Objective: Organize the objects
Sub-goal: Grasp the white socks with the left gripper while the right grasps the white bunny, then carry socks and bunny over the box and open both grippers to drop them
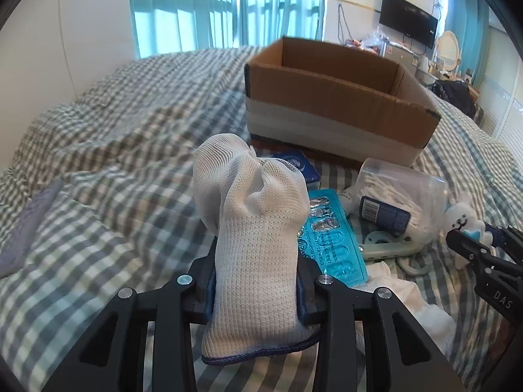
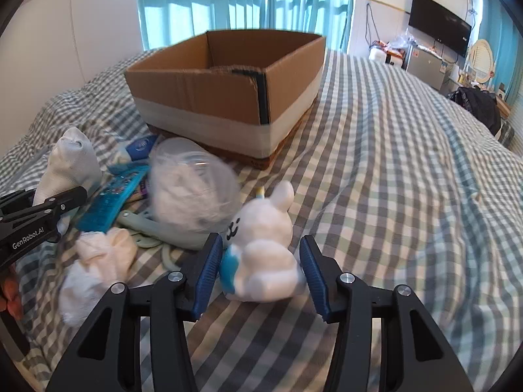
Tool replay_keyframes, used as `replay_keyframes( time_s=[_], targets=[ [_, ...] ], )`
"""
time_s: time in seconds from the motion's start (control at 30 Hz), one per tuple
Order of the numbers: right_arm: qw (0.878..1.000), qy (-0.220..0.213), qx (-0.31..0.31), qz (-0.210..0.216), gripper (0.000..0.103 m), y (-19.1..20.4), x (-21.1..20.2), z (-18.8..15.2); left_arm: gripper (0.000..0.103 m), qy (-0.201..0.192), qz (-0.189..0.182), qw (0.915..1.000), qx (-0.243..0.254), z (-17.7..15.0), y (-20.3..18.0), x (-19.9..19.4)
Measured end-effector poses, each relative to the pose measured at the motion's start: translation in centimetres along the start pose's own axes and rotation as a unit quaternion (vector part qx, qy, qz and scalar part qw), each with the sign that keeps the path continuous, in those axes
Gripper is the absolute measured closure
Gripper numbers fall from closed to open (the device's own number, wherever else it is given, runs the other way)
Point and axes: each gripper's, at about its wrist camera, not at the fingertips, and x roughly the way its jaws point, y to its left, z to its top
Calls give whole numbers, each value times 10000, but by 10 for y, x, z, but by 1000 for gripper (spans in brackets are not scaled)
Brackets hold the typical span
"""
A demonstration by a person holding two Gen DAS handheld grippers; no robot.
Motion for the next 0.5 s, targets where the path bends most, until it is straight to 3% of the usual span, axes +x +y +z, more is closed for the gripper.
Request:
replay_keyframes(
  time_s=[0.5],
  targets=[
    [9974,-710,-108,-24,55,18,-87,7,67,-801,-154,9967,46,14,1,-83]
  ],
)
